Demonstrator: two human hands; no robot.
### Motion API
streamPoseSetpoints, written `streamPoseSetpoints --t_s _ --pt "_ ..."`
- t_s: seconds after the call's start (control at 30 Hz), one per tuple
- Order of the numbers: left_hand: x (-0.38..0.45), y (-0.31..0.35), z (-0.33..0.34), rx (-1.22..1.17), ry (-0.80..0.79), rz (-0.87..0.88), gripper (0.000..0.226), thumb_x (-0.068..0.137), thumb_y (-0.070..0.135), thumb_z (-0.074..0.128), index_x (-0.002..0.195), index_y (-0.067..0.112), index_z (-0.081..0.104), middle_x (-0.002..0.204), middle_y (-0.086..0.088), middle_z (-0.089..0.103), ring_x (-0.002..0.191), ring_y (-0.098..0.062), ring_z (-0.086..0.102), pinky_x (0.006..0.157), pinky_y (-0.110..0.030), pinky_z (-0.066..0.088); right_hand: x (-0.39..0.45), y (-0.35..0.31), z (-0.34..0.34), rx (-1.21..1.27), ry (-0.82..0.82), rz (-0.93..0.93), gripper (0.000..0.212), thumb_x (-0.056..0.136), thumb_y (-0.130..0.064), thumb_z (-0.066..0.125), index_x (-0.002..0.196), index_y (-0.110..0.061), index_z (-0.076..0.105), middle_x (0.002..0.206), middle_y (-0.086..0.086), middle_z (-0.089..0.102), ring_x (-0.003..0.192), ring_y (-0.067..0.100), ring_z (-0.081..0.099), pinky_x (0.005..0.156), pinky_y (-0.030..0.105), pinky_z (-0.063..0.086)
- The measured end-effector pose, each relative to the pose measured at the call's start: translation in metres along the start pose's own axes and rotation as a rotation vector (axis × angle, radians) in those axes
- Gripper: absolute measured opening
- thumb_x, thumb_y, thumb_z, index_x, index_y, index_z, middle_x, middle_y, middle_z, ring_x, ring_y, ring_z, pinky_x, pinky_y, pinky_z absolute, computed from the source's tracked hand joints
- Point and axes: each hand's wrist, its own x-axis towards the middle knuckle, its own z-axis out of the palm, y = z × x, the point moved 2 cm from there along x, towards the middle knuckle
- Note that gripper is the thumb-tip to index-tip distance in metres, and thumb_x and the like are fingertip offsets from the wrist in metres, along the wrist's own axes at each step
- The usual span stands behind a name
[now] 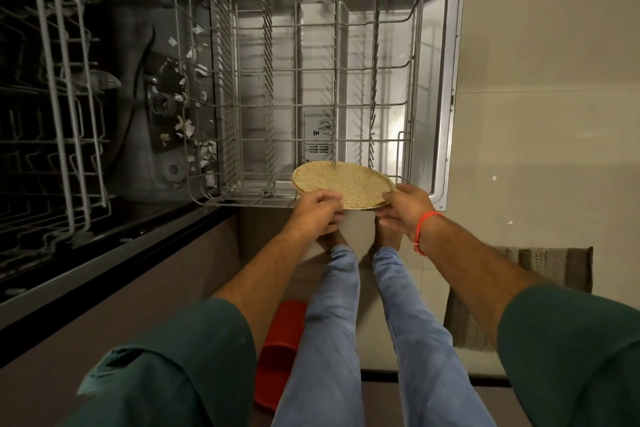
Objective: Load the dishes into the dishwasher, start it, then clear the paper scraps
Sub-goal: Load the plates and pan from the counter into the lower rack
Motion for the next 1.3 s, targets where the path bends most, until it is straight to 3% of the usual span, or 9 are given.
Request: streamPoseSetpoints --t_s 0.1,0.2,0.33,0.5,0.63,0.8,0.9,1.0,1.3 --pt "0.001 -0.006 -0.001 0.097 -0.051 -0.049 0.03 0.099 0.013 0.058 0.129 0.02 0.063 0.12 -0.004 0.068 0.11 -0.024 0.068 0.095 -0.041 0.055 0.002 0.006 0.002 -0.015 0.006 0.018 0.047 0.099 -0.007 0.054 0.145 -0.008 0.043 0.111 0.014 0.064 0.095 0.025 0.065 0.07 0.033 0.056" --pt "0.003 -0.011 -0.002 0.143 -0.054 -0.044 0.047 0.098 0.018 0.06 0.142 0.031 0.05 0.126 0.007 0.058 0.112 -0.022 0.063 0.083 -0.035 0.056 0.003 0.01 0.002 0.0 0.009 0.034 0.047 0.098 -0.005 0.055 0.144 -0.007 0.044 0.113 0.014 0.063 0.096 0.024 0.063 0.068 0.03 0.055" --pt "0.012 -0.014 -0.006 0.061 0.104 0.024 0.051 0.102 0.021 0.055 0.149 0.034 0.041 0.142 0.001 0.051 0.112 -0.023 0.061 0.081 -0.035 0.055 0.009 0.013 0.001 0.039 0.036 0.029 0.042 0.095 -0.002 0.058 0.137 -0.005 0.051 0.107 0.016 0.066 0.087 0.024 0.065 0.062 0.029 0.055" --pt "0.022 -0.016 -0.019 0.083 0.225 0.029 0.061 0.102 0.027 0.054 0.155 0.039 0.028 0.14 -0.004 0.053 0.112 -0.027 0.062 0.071 -0.036 0.057 0.009 0.01 0.001 -0.014 0.026 0.029 0.046 0.096 -0.005 0.056 0.141 -0.01 0.047 0.106 0.012 0.064 0.092 0.024 0.063 0.069 0.032 0.056" --pt "0.031 -0.018 -0.026 0.115 0.225 0.034 0.039 0.102 0.015 0.053 0.141 0.021 0.053 0.121 -0.004 0.066 0.09 -0.017 0.071 0.064 -0.026 0.051 0.007 0.011 0.003 0.025 -0.02 0.087 0.048 0.099 -0.002 0.053 0.144 -0.008 0.035 0.09 0.015 0.067 0.081 0.027 0.07 0.07 0.036 0.06" --pt "0.019 -0.015 -0.026 0.082 0.234 0.084 0.016 0.101 0.015 0.057 0.111 0.016 0.069 0.105 -0.004 0.073 0.075 -0.011 0.069 0.069 -0.024 0.053 -0.001 0.01 0.003 -0.006 0.014 0.047 0.019 0.098 -0.001 0.051 0.115 0.004 0.059 0.064 0.011 0.066 0.045 0.012 0.062 0.045 0.025 0.057" --pt "0.004 -0.014 -0.024 0.038 0.267 0.143 0.013 0.1 0.02 0.06 0.105 0.015 0.07 0.087 -0.002 0.073 0.07 -0.01 0.068 0.068 -0.024 0.053 -0.014 0.007 -0.001 0.047 0.039 0.012 0.016 0.095 -0.005 0.053 0.104 0.004 0.063 0.055 0.007 0.062 0.044 0.013 0.057 0.043 0.023 0.052" --pt "-0.011 -0.015 -0.022 0.007 0.303 0.218 0.012 0.098 0.023 0.062 0.094 0.018 0.072 0.074 -0.001 0.072 0.065 -0.008 0.068 0.064 -0.023 0.051 -0.031 0.004 -0.005 0.107 0.044 -0.026 0.022 0.095 -0.007 0.054 0.109 0.008 0.063 0.06 0.009 0.061 0.044 0.014 0.055 0.044 0.024 0.052" --pt "-0.027 -0.018 -0.02 -0.056 0.329 0.278 0.011 0.097 0.02 0.062 0.092 0.018 0.072 0.081 -0.006 0.074 0.065 -0.009 0.068 0.06 -0.02 0.05 -0.049 -0.008 -0.011 0.138 0.036 -0.067 0.023 0.095 -0.006 0.056 0.112 0.008 0.061 0.063 0.011 0.062 0.048 0.016 0.059 0.05 0.029 0.057"
